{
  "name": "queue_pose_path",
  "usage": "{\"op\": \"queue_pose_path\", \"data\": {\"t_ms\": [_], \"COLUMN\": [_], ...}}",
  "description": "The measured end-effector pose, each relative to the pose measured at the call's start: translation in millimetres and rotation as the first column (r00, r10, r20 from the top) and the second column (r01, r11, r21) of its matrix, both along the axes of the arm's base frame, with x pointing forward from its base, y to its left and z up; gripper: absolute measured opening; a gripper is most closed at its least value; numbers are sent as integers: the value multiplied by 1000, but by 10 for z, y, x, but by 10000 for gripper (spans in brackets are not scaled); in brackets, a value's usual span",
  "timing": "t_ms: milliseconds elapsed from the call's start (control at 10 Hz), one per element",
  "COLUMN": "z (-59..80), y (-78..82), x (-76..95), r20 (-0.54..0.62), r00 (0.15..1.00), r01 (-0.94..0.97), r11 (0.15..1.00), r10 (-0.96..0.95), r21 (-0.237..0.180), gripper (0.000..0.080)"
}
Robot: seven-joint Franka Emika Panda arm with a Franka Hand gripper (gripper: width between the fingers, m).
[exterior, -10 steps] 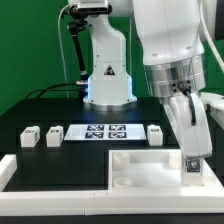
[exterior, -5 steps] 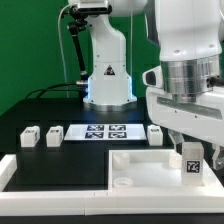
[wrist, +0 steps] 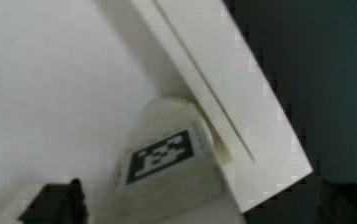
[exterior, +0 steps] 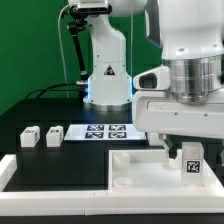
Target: Assemble square table
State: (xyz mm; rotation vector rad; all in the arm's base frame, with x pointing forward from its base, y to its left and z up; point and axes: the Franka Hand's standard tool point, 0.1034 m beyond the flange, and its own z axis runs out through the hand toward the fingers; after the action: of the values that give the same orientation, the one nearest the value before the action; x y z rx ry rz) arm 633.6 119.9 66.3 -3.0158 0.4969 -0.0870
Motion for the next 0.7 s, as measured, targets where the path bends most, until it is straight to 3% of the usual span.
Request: {"op": "queue_pose_path", "data": {"t_ms": [100,200,300,400,500,700], "z": [-8,-8,-9,-10,-14,-14], "y": [-3,-2,-3,0,-5,-12], "x": [-6,-6,-6,-7,-11,-10], "r20": [0,-2,-2,-6,-15,-24], "r00": [1000,999,999,997,985,961], "r01": [2,35,36,83,173,274], "r11": [1000,999,999,996,985,961], "r10": [-2,-35,-36,-83,-173,-274], "r21": [1,3,3,8,13,18], "gripper": [649,544,544,362,291,291]}}
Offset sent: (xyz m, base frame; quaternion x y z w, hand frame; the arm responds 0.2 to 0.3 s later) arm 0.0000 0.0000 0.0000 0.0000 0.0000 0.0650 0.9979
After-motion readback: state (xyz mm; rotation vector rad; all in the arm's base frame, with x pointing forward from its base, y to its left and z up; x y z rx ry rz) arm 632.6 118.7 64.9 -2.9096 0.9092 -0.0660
